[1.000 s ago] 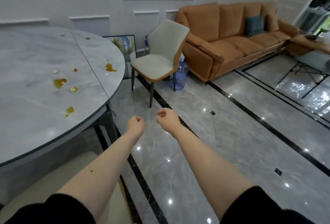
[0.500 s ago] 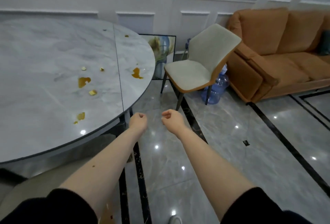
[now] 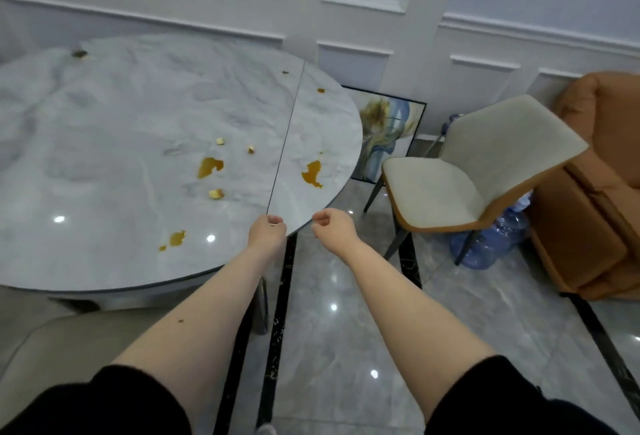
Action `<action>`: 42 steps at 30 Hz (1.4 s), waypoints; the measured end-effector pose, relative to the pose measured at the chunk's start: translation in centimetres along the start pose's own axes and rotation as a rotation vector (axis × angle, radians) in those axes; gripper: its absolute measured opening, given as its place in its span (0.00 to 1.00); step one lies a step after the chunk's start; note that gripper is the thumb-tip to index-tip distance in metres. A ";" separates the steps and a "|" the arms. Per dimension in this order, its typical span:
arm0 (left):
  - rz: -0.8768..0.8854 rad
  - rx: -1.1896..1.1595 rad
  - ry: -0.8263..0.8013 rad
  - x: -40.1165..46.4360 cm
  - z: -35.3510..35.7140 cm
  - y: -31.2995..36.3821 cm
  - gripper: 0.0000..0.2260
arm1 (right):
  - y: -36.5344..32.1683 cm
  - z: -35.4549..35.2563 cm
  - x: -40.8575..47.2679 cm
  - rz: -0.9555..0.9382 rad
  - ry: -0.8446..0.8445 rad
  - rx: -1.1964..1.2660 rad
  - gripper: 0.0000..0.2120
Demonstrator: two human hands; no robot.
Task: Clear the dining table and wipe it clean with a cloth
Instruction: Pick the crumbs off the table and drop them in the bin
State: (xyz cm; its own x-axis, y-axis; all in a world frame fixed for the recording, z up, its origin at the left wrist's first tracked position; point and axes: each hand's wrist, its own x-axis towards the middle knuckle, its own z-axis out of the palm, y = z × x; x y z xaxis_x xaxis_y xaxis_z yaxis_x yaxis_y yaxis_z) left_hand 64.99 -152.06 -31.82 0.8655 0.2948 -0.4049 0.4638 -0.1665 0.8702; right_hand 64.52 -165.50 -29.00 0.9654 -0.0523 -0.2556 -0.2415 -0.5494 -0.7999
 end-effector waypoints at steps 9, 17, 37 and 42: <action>-0.036 -0.044 0.097 10.1 -1.5 2.0 0.08 | -3.2 4.2 11.3 -0.030 -0.130 -0.087 0.11; -0.125 0.075 0.342 17.1 -5.4 0.9 0.09 | -5.3 9.1 18.0 -0.023 -0.235 -0.073 0.12; -0.271 0.181 0.515 26.8 -3.0 0.8 0.07 | -8.5 14.1 33.2 -0.397 -0.346 -0.409 0.17; -0.174 0.103 0.565 30.0 -2.3 3.0 0.07 | -9.3 14.3 36.8 -0.516 -0.305 -0.576 0.20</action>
State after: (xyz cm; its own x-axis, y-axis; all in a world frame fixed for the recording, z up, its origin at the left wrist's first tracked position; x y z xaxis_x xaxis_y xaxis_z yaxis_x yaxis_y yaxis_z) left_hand 91.86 -141.53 -40.73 0.5535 0.7759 -0.3028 0.6304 -0.1528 0.7611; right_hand 100.90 -150.35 -38.70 0.8519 0.5058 -0.1354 0.3923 -0.7878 -0.4749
